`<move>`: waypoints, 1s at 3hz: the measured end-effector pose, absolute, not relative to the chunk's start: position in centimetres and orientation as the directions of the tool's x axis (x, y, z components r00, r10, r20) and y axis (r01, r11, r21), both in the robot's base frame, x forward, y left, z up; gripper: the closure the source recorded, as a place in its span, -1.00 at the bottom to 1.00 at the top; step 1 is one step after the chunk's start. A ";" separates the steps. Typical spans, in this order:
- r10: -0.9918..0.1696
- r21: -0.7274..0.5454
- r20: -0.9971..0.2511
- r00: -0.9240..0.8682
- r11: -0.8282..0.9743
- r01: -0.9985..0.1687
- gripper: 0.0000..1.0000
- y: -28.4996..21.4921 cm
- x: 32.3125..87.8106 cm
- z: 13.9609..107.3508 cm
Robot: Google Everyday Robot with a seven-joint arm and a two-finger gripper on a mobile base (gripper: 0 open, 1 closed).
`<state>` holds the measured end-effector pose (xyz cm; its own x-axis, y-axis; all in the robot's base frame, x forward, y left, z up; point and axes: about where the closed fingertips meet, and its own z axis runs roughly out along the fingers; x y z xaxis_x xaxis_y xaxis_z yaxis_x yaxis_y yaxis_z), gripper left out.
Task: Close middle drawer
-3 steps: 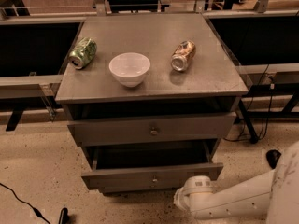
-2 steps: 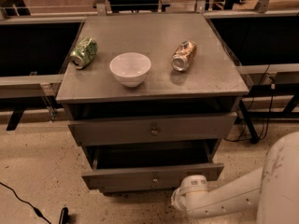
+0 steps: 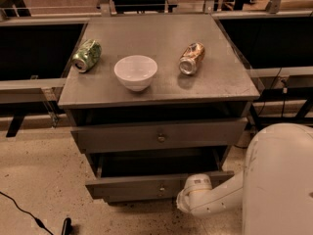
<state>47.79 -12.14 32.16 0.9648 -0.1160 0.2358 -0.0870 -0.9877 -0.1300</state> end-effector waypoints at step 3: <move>-0.086 -0.070 0.215 0.973 -0.995 -0.072 1.00 -14.5 49.5 29.8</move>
Offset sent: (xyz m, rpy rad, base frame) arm 0.0163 -0.0384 -0.0292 -0.0710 0.0306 -0.0047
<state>49.53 -14.48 29.79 0.9727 -0.0860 0.2155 -0.0725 -0.9949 -0.0698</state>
